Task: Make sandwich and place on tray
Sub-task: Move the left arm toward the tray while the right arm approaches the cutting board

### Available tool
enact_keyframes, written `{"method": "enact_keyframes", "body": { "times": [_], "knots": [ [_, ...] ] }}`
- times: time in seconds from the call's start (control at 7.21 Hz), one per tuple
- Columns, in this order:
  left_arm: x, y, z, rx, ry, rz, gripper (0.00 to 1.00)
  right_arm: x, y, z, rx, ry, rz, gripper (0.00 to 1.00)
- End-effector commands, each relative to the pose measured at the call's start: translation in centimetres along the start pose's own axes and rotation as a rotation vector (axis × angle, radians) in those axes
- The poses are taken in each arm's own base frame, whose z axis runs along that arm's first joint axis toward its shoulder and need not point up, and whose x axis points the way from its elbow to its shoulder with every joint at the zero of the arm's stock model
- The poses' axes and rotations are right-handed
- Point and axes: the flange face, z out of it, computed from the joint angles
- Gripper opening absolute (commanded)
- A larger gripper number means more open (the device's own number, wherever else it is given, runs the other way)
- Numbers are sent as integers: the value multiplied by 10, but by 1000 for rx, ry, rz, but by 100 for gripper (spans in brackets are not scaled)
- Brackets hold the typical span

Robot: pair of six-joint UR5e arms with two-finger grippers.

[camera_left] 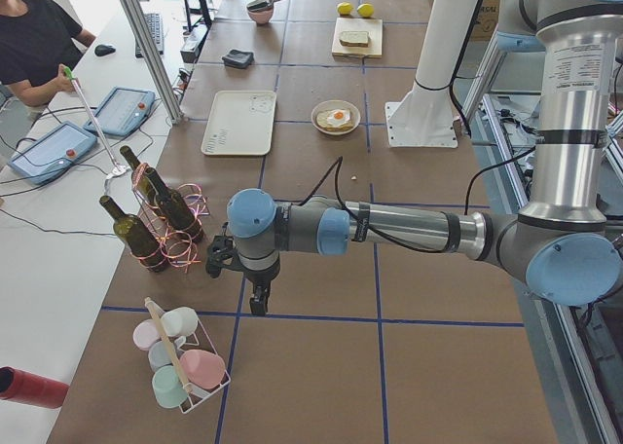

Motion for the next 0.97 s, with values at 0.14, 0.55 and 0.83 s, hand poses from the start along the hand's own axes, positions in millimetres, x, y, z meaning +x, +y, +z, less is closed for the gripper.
{"method": "enact_keyframes", "body": {
  "times": [0.14,0.55,0.83],
  "knots": [
    [10,-9,-9,24,0,25,100,-1,-1,-1,2,3,-1,100],
    [100,-80,-34,83,54,191,100,-13,-7,-10,20,-12,-2,100],
    [166,-98,-15,100,92,348,100,-50,-18,-37,71,-38,-32,100]
  ]
}}
